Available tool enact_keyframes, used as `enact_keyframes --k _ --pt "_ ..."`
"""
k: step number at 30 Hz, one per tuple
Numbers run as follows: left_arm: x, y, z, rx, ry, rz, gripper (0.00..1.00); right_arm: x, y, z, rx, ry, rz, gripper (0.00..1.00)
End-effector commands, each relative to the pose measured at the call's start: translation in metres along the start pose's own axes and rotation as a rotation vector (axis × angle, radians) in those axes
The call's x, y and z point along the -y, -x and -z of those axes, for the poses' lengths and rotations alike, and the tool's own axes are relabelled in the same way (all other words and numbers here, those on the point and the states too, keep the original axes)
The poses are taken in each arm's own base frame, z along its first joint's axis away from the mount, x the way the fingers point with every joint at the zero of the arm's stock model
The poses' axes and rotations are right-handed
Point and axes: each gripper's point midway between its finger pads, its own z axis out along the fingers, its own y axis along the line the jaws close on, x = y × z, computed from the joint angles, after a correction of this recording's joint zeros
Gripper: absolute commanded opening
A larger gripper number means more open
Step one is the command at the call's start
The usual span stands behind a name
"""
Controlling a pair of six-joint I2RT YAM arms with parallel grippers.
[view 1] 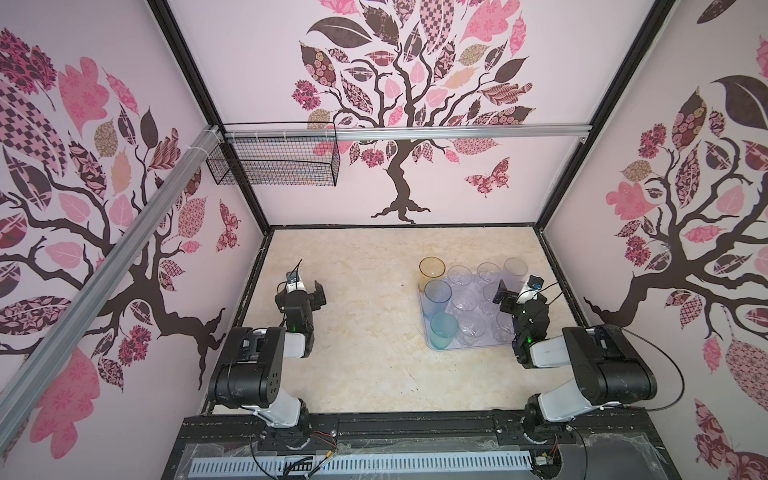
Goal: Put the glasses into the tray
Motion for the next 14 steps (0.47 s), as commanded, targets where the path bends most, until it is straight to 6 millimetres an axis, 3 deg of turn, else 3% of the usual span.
enact_keyframes --k 1,14 --pt "-0.0007 -0.0023 0.0043 0.005 0.001 -0.006 0.98 -0.0013 -0.0095 -0.0033 -0.043 -0.011 0.018 1.00" --pt "0.0012 -0.0019 0.0037 0.004 -0.012 -0.010 0.98 -0.0012 -0.0097 -0.0043 -0.045 -0.022 0.025 1.00"
